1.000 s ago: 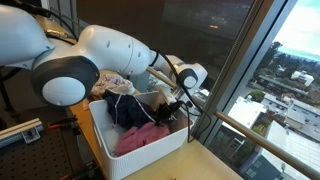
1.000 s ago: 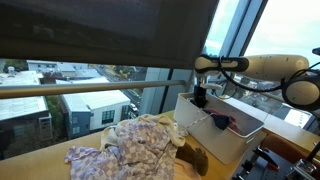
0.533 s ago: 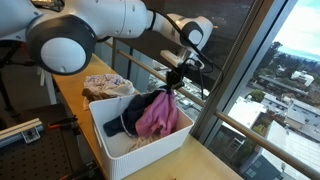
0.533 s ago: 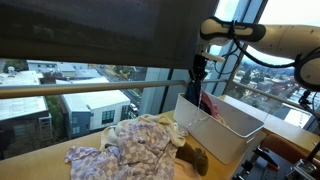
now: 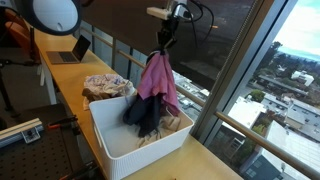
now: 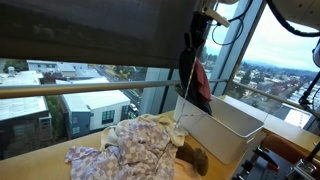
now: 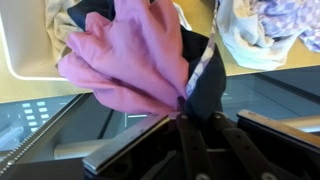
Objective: Remove the items from the storage container and put them on the left side of the table.
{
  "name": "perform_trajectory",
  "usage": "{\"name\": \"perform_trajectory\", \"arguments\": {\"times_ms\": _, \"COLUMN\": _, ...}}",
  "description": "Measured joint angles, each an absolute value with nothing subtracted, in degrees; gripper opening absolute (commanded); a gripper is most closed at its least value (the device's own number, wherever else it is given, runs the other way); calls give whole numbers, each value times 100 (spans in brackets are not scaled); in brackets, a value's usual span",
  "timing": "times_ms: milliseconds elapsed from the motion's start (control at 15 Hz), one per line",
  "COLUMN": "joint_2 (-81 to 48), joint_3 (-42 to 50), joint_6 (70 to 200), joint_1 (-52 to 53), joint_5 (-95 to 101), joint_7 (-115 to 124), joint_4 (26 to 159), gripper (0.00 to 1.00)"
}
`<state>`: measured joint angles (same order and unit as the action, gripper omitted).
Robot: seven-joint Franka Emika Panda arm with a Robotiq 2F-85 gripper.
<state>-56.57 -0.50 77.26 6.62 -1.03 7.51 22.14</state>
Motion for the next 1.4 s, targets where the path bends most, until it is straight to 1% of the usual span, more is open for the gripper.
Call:
{"name": "perform_trajectory", "arguments": {"times_ms": 200, "joint_2": -5439, "joint_3": -47, "joint_6": 7543, "joint_1": 1125, "joint_5": 7, "joint_7": 877, "joint_4": 2224, "gripper": 3}}
{"name": "perform_trajectory", "arguments": {"times_ms": 600, "joint_2": -5403, "joint_3": -41, "joint_6": 7534, "joint_1": 2182, "joint_5": 400, "joint_7": 1027, "joint_4": 2272, "gripper": 3}}
{"name": "perform_trajectory", "arguments": {"times_ms": 1400, "joint_2": -5527, "joint_3": -41, "joint_6": 7561, "joint_1": 4770, "joint_5": 895, "joint_7": 1700, "joint_4": 2613, "gripper": 3}}
